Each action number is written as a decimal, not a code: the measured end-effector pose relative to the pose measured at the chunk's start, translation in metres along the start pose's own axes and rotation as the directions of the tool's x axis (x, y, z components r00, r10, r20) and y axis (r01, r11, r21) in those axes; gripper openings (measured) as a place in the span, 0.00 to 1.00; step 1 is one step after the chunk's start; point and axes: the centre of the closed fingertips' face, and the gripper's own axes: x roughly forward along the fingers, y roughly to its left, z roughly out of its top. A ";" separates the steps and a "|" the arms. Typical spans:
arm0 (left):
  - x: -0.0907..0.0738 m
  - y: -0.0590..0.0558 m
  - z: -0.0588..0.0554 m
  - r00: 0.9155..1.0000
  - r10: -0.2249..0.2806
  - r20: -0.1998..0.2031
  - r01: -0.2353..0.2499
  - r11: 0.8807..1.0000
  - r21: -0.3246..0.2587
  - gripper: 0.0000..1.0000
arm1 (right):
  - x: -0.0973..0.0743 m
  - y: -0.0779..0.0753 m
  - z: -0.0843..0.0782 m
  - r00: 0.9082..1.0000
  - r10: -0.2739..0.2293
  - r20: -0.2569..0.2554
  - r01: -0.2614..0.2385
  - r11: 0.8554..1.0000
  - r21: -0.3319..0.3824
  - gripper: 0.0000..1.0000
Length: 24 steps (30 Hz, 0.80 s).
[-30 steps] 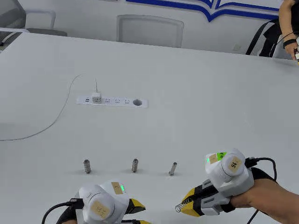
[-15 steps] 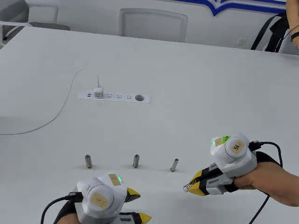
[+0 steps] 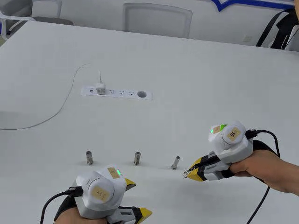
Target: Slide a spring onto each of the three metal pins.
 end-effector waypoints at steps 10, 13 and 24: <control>-0.002 0.005 -0.004 1.000 0.029 -0.010 -0.029 0.999 -0.020 0.61 | 0.004 -0.012 0.004 1.000 -0.007 -0.013 0.007 1.000 -0.011 0.13; -0.003 0.006 -0.003 0.999 0.034 -0.004 -0.034 0.999 -0.030 0.62 | 0.003 -0.016 0.007 1.000 -0.010 -0.015 0.010 1.000 -0.014 0.13; -0.004 0.009 -0.003 0.999 0.035 0.004 -0.035 0.998 -0.045 0.64 | 0.002 -0.032 0.017 0.999 -0.025 -0.023 0.024 0.999 -0.030 0.13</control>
